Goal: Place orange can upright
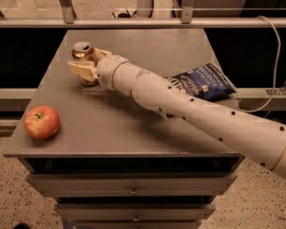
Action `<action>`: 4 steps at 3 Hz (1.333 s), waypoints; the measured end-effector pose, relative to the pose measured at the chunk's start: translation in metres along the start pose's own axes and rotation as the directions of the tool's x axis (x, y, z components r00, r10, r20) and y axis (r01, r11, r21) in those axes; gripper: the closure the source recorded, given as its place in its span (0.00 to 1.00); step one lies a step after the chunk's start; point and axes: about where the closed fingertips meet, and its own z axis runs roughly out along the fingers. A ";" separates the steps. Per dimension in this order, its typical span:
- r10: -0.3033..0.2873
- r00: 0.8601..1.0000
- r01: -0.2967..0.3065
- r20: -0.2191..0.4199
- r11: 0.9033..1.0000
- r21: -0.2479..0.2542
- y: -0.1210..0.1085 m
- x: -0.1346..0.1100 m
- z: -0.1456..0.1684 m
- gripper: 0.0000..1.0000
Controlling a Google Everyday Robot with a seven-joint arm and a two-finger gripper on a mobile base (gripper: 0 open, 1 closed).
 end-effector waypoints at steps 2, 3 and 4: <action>-0.077 0.982 0.079 -0.172 0.997 0.004 -0.017 0.003 -0.061 0.00; -0.145 0.963 0.151 -0.228 0.989 0.010 -0.056 -0.021 -0.103 0.00; -0.185 0.946 0.199 -0.266 0.980 0.025 -0.113 -0.041 -0.152 0.00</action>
Offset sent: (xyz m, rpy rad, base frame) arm -0.0419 -0.0928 -0.0080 -0.3105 0.0925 -0.0016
